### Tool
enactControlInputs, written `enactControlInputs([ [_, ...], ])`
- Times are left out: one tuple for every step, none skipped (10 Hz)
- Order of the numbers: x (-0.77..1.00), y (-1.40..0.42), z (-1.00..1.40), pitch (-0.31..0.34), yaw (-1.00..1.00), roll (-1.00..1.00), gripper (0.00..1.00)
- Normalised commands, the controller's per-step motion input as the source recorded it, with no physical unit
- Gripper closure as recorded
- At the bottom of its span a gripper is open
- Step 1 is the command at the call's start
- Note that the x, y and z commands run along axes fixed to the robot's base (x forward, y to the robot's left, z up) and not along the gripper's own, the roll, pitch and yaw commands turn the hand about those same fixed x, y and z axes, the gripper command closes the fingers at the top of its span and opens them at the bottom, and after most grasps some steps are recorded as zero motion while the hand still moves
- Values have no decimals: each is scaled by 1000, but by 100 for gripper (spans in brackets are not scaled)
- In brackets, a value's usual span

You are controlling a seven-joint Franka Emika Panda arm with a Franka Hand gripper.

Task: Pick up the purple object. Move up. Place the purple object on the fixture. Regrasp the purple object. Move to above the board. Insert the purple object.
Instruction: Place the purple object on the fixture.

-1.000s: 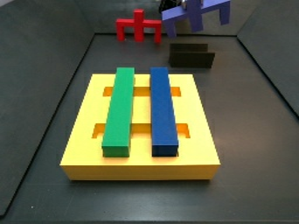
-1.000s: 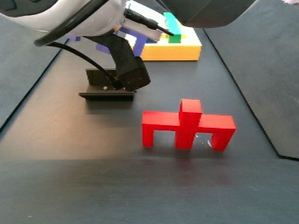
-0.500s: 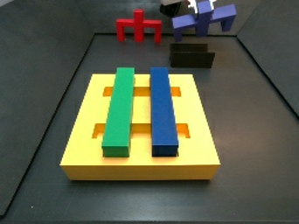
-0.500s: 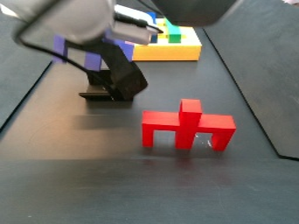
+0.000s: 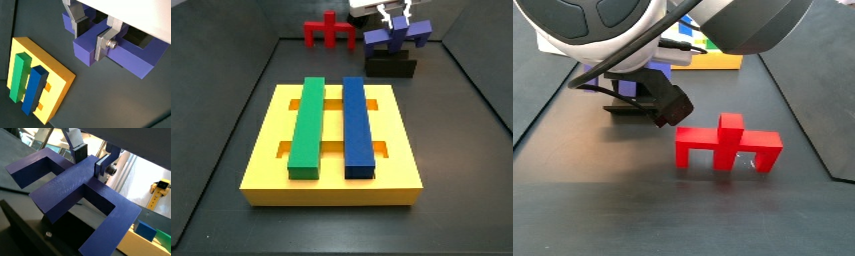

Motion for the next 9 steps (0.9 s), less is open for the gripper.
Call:
enactControlInputs([
  [-114, 0, -294, 254, -17, 200, 100],
  [-166, 0, -329, 163, 0, 254, 100],
  [-120, -94, -249, 169, -26, 363, 100],
  [0, -240, -169, 229, -14, 457, 100],
  [66, -269, -126, 149, 0, 311, 100],
  [11, -191, -194, 46, 0, 174, 100],
  [0, -94, -254, 0, -6, 129, 100],
  [0, -46, -260, 0, 0, 74, 100],
  [0, -3, -186, 0, 0, 9, 100],
])
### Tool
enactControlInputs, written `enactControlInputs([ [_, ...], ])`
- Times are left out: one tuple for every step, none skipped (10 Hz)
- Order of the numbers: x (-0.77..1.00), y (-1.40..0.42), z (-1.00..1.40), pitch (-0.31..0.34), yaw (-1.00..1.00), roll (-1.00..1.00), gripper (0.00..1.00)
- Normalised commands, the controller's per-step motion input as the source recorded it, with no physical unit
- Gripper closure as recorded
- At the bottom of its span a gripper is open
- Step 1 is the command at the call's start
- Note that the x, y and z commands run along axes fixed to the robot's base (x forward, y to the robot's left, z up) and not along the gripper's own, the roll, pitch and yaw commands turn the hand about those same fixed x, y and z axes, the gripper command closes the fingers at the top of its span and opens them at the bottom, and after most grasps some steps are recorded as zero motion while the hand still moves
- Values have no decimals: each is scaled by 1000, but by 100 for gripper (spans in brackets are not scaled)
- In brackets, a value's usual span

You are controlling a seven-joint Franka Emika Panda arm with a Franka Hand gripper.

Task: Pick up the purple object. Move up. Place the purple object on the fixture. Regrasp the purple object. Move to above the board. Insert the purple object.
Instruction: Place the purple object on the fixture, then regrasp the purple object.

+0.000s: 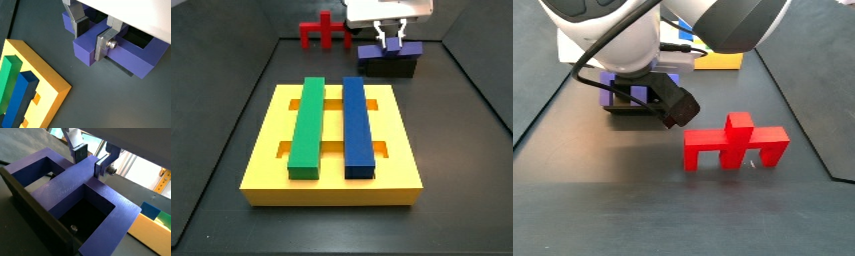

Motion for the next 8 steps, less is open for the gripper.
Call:
enactControlInputs([
  [0, 0, 0, 0, 0, 0, 100],
  [0, 0, 0, 0, 0, 0, 0],
  [-197, -103, 300, -140, 0, 197, 0],
  [0, -217, 523, 0, 0, 414, 0],
  [106, -243, 554, 43, 46, 569, 0],
  [0, -191, 474, 100, 37, 671, 0],
  [0, -97, 400, 186, 169, 969, 0],
  [0, -51, 229, 0, 340, 983, 0],
])
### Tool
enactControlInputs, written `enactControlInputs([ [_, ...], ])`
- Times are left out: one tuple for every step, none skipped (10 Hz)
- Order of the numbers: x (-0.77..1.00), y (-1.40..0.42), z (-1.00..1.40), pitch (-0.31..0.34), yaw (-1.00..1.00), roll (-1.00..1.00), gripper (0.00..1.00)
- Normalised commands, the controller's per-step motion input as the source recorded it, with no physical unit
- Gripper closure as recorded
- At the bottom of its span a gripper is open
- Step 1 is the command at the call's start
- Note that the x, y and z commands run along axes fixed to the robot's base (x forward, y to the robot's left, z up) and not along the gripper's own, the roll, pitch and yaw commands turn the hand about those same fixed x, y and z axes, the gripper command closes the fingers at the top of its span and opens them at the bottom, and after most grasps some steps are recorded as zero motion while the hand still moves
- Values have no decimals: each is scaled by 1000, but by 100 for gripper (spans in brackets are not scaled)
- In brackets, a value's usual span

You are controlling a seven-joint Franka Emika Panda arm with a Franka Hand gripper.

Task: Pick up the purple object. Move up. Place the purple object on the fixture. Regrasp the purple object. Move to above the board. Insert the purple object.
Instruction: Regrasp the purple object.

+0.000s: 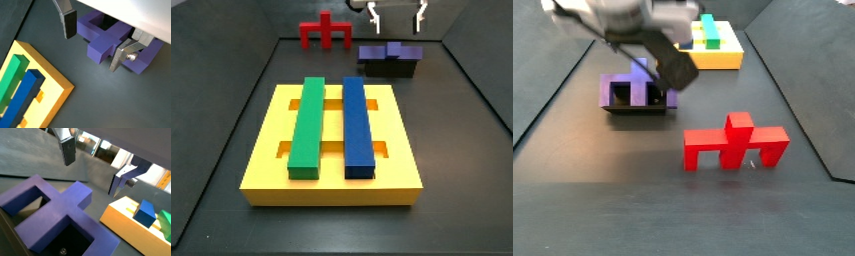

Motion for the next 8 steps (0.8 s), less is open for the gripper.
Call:
enactControlInputs([
  [23, -49, 269, -214, 297, 906, 0],
  [0, -74, 209, -180, 191, 1000, 0],
  [0, -63, 120, -189, 146, 1000, 0],
  [0, -117, 29, -151, 37, 1000, 0],
  [0, -120, 26, -151, 37, 1000, 0],
  [0, -123, 26, -114, 46, 1000, 0],
  [0, -120, 17, 0, 60, 1000, 0],
  [0, -89, 31, 109, 74, 1000, 0],
])
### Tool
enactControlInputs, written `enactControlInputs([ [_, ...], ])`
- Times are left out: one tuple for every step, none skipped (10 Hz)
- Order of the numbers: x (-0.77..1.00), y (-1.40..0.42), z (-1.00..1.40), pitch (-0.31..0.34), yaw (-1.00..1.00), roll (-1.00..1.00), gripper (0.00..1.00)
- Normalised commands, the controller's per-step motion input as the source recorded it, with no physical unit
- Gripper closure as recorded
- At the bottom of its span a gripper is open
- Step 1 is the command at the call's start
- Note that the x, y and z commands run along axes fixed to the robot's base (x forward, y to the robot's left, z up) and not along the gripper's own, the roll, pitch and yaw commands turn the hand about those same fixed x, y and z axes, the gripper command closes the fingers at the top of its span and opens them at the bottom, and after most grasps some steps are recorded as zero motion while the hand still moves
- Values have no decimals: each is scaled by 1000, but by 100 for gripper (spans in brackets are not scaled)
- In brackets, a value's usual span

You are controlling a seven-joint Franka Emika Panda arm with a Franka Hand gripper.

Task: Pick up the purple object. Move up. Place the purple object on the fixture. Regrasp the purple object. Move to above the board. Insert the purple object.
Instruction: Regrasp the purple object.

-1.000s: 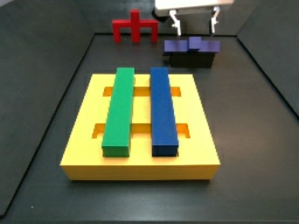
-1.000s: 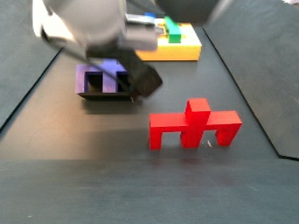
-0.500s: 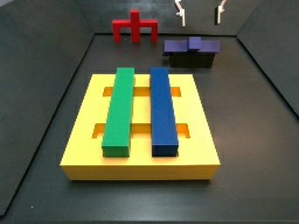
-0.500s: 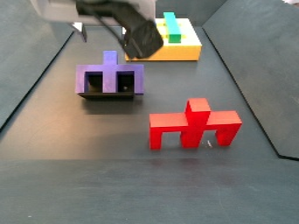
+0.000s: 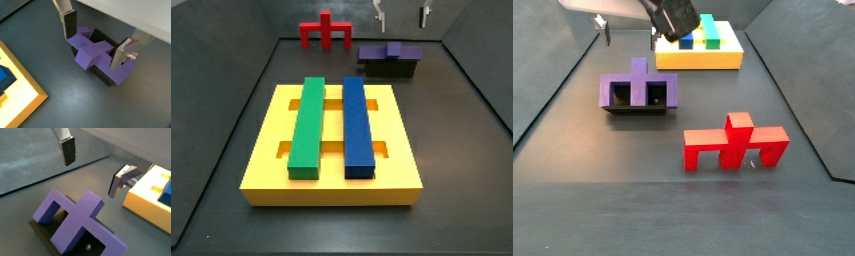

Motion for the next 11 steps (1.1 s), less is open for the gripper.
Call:
enactControlInputs([
  [34, -57, 91, 309, 91, 1000, 0],
  [26, -60, 89, 437, 137, 1000, 0],
  [9, -71, 17, 463, 151, 1000, 0],
  [31, -46, 0, 449, 186, 1000, 0],
  [126, -26, -20, 274, 229, 880, 0],
  [134, 0, -71, 51, 274, 669, 0],
  [146, 0, -43, 6, 326, 851, 0],
  [126, 0, -74, 17, 289, 969, 0],
  [57, 0, -86, 29, 231, 1000, 0],
  [-14, -80, -29, 229, 51, 1000, 0],
  [-60, -83, -29, 346, 0, 1000, 0],
])
